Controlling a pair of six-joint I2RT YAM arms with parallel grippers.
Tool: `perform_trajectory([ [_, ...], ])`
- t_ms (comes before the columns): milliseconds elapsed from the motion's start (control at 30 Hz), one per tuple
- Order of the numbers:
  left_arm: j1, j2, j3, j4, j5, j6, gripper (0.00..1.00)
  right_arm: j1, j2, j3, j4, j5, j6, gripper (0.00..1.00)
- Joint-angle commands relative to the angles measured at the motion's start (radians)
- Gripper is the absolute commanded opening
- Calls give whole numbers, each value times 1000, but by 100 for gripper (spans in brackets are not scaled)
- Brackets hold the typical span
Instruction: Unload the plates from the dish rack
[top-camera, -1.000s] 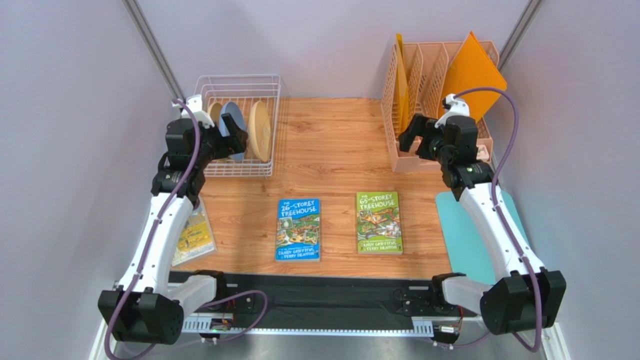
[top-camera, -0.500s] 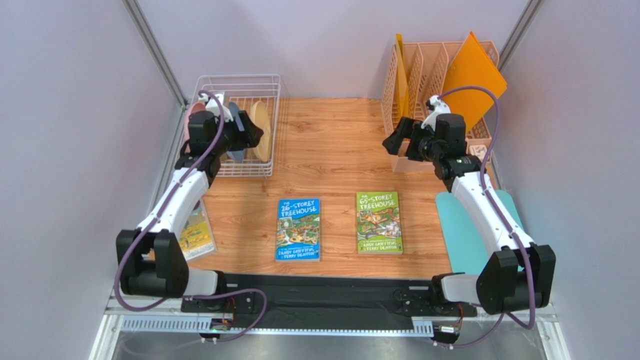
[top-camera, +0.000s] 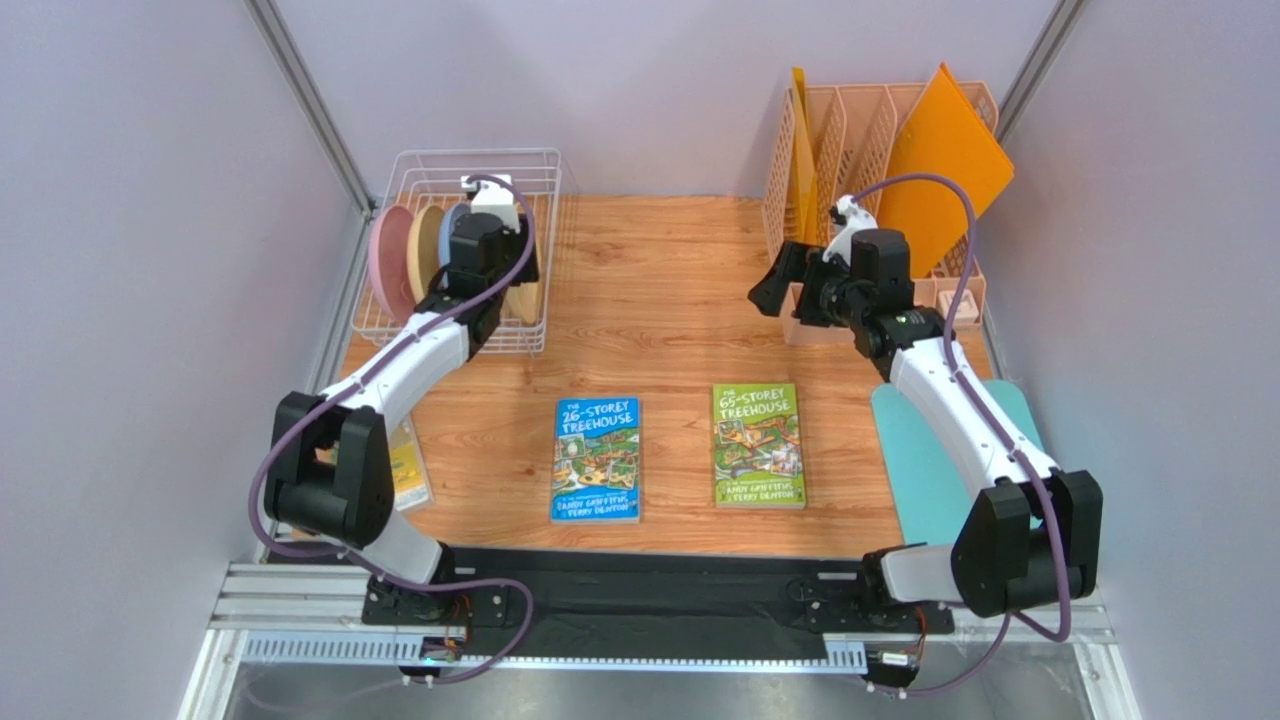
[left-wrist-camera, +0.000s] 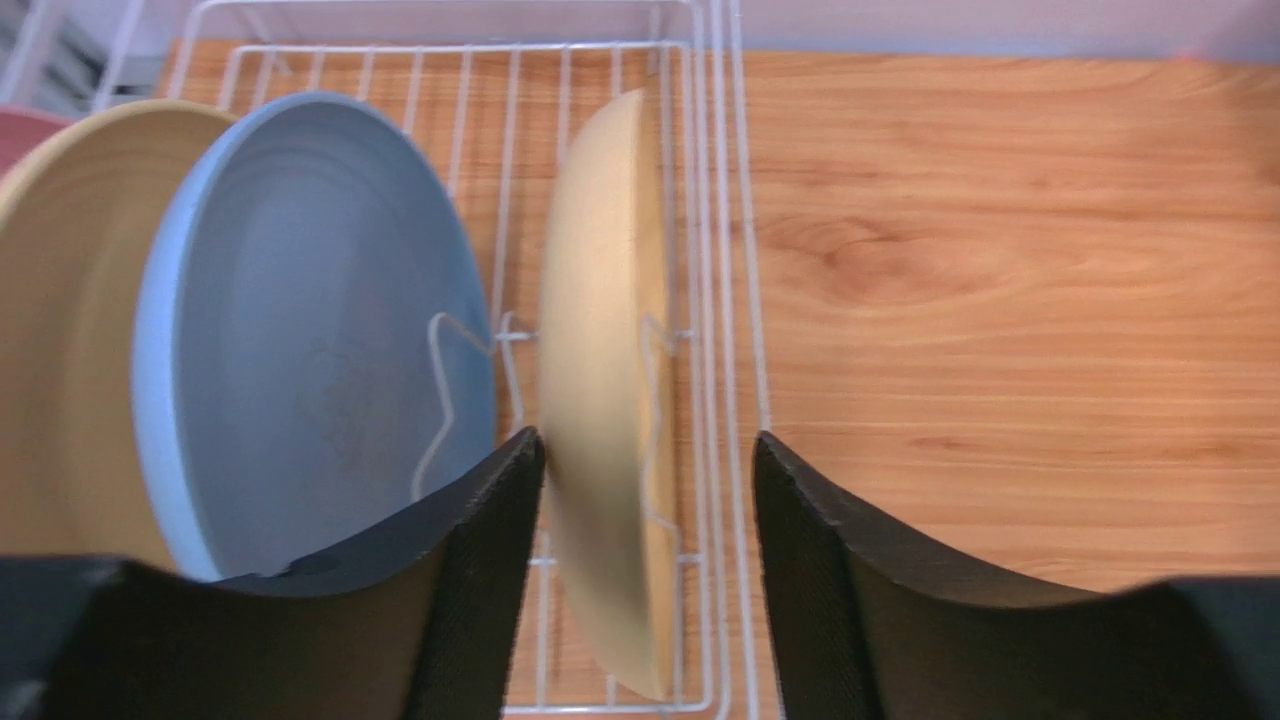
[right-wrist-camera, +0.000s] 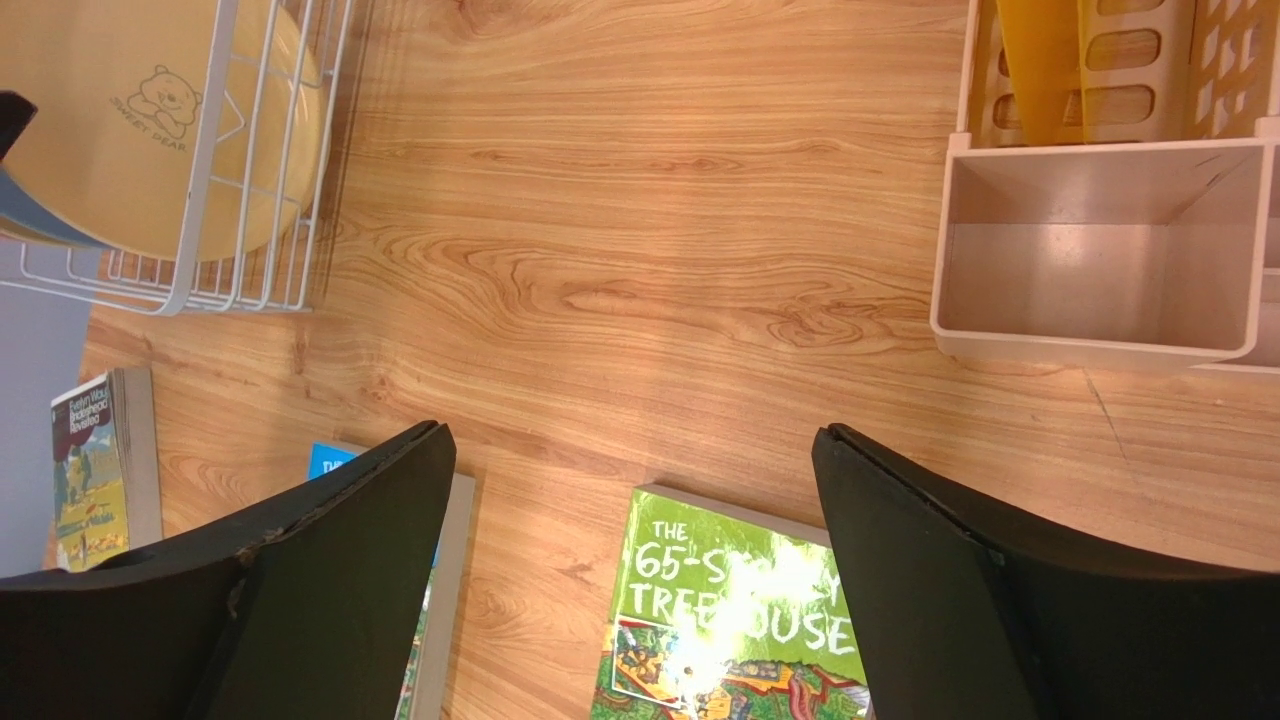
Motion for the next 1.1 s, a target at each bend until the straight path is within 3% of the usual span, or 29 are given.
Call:
perform_trajectory([
  [0,-42,29,8,61,-260,89,56,15,12,32,40,20,13,96],
  [133,-57,52,-19,87,-361,76,29,20,23,37,40,26,9,96],
  [333,-88,17,-88,158,-449,79,0,26,40,48,38,36,4,95],
  [633,-175,-101,-82,238,-567,227,0,60,61,77,11,54,-5,96],
  [1067,-221,-121,7,285,-734,388,0,75,48,86,-23,69,-25,97],
])
